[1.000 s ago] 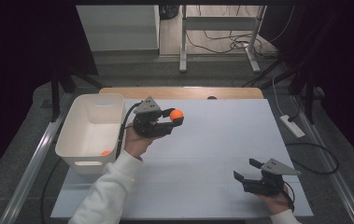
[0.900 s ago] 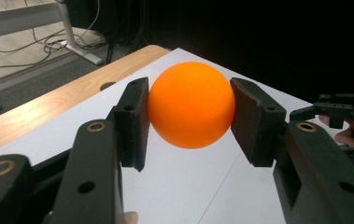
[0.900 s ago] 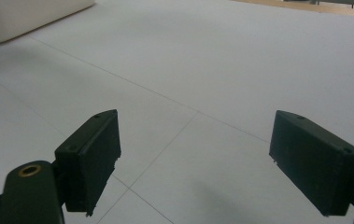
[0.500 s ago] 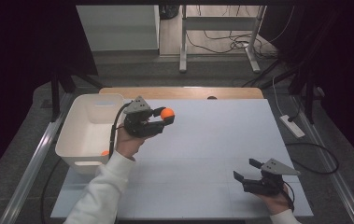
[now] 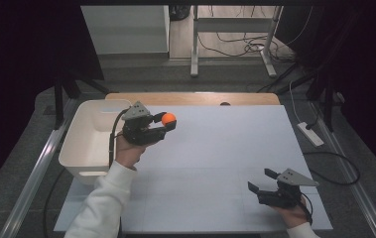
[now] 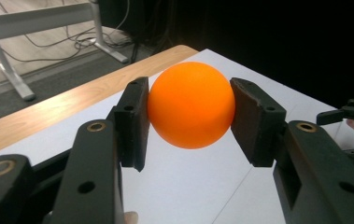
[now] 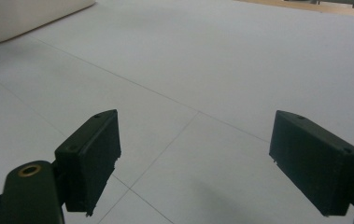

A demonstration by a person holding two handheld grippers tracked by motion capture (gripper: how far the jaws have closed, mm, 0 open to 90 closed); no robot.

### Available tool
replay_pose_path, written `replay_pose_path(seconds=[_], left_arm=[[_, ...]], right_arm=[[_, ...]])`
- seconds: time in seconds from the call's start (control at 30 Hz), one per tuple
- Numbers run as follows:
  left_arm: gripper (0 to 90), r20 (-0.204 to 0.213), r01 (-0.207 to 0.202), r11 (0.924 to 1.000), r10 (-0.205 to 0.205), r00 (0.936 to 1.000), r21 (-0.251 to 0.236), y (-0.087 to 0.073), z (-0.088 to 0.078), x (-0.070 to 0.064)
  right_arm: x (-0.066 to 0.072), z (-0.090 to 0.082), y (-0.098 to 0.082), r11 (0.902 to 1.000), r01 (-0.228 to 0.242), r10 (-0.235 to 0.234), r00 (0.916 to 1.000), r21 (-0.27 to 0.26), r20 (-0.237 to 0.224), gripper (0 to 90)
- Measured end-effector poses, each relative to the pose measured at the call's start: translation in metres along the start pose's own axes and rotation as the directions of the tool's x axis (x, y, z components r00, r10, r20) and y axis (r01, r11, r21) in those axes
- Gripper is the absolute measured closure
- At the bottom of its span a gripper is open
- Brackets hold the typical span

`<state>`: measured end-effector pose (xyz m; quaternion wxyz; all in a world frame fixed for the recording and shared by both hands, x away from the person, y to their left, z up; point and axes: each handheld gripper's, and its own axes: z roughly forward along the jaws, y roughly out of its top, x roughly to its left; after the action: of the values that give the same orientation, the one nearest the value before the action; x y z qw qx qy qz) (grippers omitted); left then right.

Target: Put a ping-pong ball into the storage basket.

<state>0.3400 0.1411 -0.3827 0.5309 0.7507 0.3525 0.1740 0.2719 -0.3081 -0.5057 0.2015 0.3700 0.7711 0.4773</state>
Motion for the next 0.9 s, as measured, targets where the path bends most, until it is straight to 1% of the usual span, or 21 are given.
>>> replay_pose_path(seconds=[0.4, 0.6, 0.9], left_arm=[[50.5, -0.059, 0.033, 0.9994, -0.034, 0.9977, -0.014, -0.005, -0.022, 0.017], [50.5, -0.080, 0.051, 0.9985, -0.053, 0.9954, -0.017, -0.008, -0.031, 0.024], [50.5, -0.103, 0.062, 0.9977, -0.065, 0.9926, -0.027, -0.010, -0.043, 0.031]], right_arm=[[-0.001, 0.000, 0.001, 1.0000, -0.004, 0.004, 1.0000, -0.005, 0.006, 16.4], [-0.001, 0.000, 0.001, 1.0000, -0.004, 0.004, 1.0000, -0.004, 0.005, 16.4], [-0.001, 0.000, 0.001, 1.0000, -0.004, 0.004, 1.0000, -0.005, 0.003, 16.4]])
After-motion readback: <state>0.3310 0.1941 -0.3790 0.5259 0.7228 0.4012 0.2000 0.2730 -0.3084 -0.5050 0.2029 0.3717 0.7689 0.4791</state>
